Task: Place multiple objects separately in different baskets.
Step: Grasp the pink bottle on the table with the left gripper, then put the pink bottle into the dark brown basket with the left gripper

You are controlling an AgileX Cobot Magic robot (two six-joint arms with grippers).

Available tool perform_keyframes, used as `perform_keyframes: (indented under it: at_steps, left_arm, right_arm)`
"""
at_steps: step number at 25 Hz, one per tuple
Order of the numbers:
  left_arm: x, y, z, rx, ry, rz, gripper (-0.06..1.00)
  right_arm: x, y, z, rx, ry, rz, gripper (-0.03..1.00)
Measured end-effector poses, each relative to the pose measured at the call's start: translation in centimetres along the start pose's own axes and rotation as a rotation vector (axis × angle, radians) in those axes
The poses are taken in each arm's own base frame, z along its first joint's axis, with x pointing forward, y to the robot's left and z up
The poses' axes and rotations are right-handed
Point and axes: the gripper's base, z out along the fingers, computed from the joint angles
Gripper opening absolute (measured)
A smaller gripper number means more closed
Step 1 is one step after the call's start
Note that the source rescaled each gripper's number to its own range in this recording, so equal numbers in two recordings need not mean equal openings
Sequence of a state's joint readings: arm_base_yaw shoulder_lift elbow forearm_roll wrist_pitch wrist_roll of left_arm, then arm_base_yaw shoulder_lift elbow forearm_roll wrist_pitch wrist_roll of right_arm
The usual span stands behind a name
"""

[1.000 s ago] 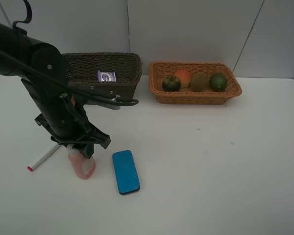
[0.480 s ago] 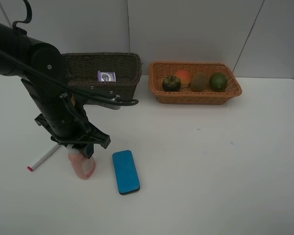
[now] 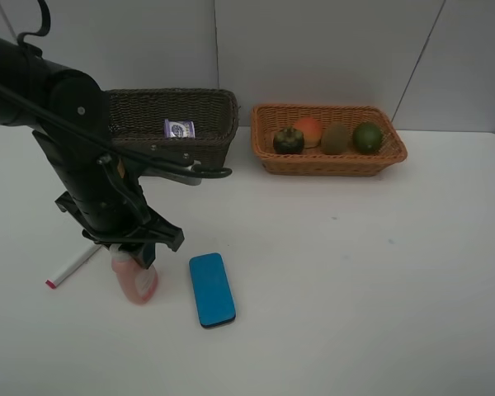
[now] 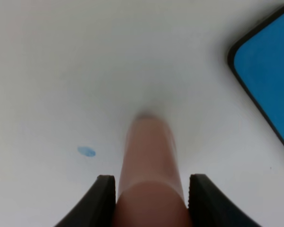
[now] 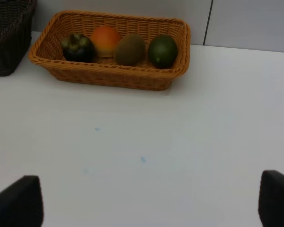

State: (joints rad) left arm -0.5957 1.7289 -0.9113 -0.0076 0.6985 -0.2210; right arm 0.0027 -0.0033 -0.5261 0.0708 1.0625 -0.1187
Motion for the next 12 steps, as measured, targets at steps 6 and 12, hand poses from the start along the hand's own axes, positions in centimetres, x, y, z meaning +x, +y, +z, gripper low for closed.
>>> perform_keyframes:
  at_steps: [6, 12]
  left_arm:
    - [-0.1, 0.1, -0.8, 0.0, -0.003, -0.003, 0.28]
    - [-1.7, -0.3, -2.9, -0.008, 0.012, 0.003, 0.28]
  right_arm:
    - [0.0, 0.0, 0.0, 0.0, 0.0, 0.0, 0.99]
    - [0.0, 0.0, 0.0, 0.0, 0.0, 0.0, 0.99]
